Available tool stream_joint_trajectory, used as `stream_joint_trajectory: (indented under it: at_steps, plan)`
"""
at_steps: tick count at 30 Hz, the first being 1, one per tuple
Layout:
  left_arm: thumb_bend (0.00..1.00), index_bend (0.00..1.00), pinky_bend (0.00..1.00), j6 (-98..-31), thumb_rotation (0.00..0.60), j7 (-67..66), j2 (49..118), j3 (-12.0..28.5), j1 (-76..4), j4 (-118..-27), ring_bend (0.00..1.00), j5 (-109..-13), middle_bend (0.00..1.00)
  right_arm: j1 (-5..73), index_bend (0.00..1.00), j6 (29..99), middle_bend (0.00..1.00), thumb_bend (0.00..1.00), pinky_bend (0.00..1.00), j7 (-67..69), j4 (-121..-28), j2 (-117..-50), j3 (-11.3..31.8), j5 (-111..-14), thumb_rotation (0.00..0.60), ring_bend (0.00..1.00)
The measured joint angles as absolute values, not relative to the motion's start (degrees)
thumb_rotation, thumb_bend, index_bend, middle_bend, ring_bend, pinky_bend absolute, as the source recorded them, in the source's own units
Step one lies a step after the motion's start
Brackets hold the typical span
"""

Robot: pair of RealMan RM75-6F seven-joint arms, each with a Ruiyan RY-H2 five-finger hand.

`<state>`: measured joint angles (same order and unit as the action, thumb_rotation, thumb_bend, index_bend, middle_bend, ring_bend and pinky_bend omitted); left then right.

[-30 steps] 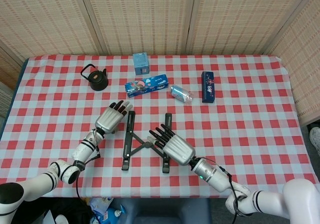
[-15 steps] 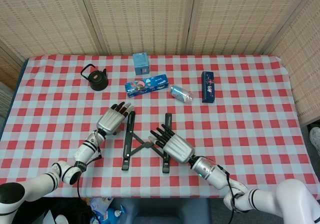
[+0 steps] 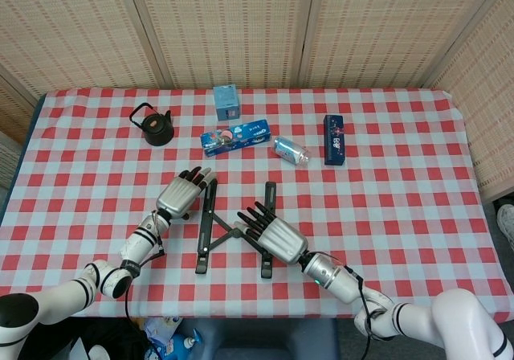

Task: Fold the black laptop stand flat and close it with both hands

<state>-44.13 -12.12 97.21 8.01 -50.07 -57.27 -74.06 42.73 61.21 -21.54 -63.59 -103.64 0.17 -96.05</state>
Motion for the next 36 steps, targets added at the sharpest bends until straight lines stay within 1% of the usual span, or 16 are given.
stream_joint_trajectory:
  at_steps: [9, 36]
  plan:
    - [0.22, 0.0, 0.17, -42.9, 0.6, -9.5, 96.7, 8.5, -50.1, -59.1, 0.0, -72.8, 0.0, 42.8, 0.0, 62.0, 0.0, 0.0, 0.0, -20.9, -62.1, -104.7, 0.4, -96.3, 0.6, 0.0]
    - [0.22, 0.0, 0.17, -41.7, 0.6, -4.9, 95.8, 8.2, -50.7, -63.1, 0.0, -73.0, 0.0, 43.5, 0.0, 64.8, 0.0, 0.0, 0.0, -18.5, -57.8, -109.1, 1.5, -97.1, 0.6, 0.0]
